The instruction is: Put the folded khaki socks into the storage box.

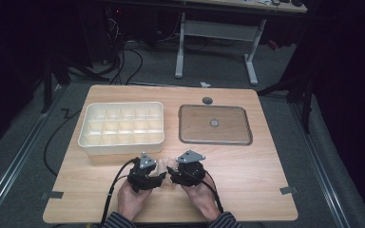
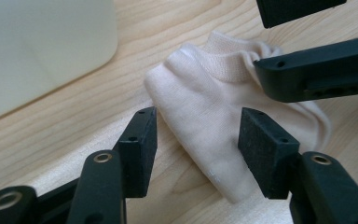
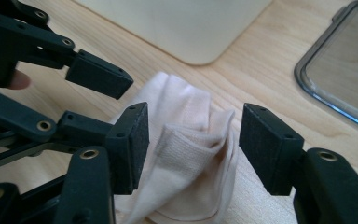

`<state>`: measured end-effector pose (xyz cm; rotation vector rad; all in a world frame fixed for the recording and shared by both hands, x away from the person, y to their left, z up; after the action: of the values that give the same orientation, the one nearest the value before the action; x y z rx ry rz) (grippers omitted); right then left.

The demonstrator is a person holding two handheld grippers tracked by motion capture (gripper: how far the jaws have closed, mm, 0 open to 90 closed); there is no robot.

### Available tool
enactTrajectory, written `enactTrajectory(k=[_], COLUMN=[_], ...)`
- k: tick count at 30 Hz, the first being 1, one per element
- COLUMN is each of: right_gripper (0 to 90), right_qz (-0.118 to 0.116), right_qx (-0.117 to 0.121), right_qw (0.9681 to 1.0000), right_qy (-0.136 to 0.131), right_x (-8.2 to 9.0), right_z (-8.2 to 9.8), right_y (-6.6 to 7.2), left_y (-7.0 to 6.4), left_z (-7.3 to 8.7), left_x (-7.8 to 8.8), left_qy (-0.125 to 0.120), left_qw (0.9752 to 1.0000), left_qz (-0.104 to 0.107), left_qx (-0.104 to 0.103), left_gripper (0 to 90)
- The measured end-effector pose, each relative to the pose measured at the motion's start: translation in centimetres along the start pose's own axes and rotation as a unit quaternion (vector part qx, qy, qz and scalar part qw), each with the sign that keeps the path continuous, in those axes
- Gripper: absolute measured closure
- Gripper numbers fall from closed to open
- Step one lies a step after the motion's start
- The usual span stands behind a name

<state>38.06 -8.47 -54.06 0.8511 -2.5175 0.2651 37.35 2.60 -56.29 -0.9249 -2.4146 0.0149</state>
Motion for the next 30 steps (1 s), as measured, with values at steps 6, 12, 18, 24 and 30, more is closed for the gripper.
enactTrajectory(k=[6,12,18,24,30], right_gripper=[45.2,49.1,52.2,53.4,53.3], right_qz=[0.006,0.017,0.023,0.020,0.019], right_qx=[-0.011,-0.018,-0.020,-0.021,-0.020], right_qw=[0.9998,0.9996,0.9993,0.9993,0.9995], right_qy=[0.013,0.014,0.021,0.023,0.015], right_x=[-0.2,0.6,0.7,0.3,0.3], right_z=[1.2,2.4,3.3,4.1,4.3], right_y=[-0.7,-1.9,-2.5,-2.6,-2.7], left_y=[1.1,1.1,1.1,1.2,1.3], left_z=[0.7,0.8,0.9,1.0,1.3], left_x=[-0.2,-0.4,-0.4,-0.5,-0.4], left_qy=[0.023,0.023,0.023,0.018,-0.002], left_qw=[0.9989,0.9986,0.9985,0.9986,0.9986], left_qz=[-0.009,-0.013,-0.013,-0.010,-0.010], left_qx=[-0.041,-0.046,-0.048,-0.048,-0.053], left_gripper=[47.0,46.7,45.8,44.2,43.1])
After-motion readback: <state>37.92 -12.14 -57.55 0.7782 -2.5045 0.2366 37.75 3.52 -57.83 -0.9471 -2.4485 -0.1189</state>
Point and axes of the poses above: each handheld gripper's, and its own axes: x roughly backward along the jaws, z roughly out of its underside, y roughly to its left, the point moved 7 cm from there along -x, roughly forward along the jaws, and after that the axes turned 12 degrees about -y, right-handed, at the moved point
